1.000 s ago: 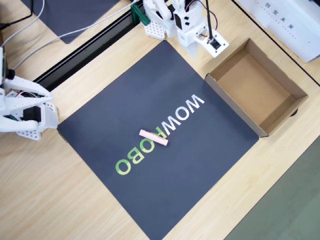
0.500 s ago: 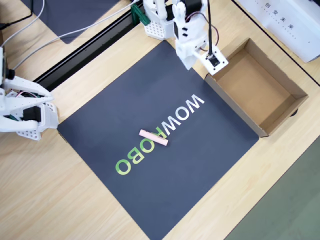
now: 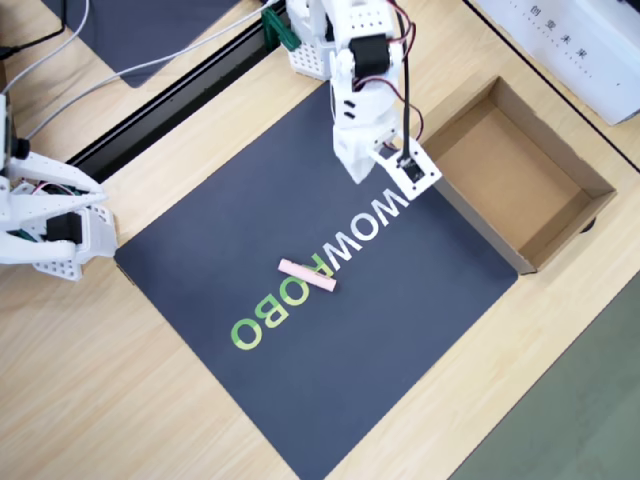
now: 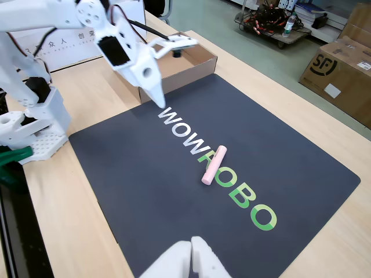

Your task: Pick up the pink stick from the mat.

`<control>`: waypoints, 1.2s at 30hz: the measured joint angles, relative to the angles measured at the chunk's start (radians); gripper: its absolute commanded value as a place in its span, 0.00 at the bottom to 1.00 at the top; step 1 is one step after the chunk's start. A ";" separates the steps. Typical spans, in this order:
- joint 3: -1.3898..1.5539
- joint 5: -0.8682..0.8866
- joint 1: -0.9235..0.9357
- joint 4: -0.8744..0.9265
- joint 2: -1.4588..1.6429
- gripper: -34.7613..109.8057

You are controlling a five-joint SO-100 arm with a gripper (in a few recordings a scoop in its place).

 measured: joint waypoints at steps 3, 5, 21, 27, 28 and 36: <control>-0.115 -0.040 0.021 0.000 -0.106 0.24; -0.187 -0.063 0.048 0.000 -0.178 0.24; -0.729 -0.382 0.204 0.000 -0.672 0.26; -0.830 -0.446 0.232 -0.014 -0.764 0.40; -0.838 -0.449 0.233 -0.025 -0.767 0.41; -0.847 -0.469 0.245 -0.083 -0.847 0.42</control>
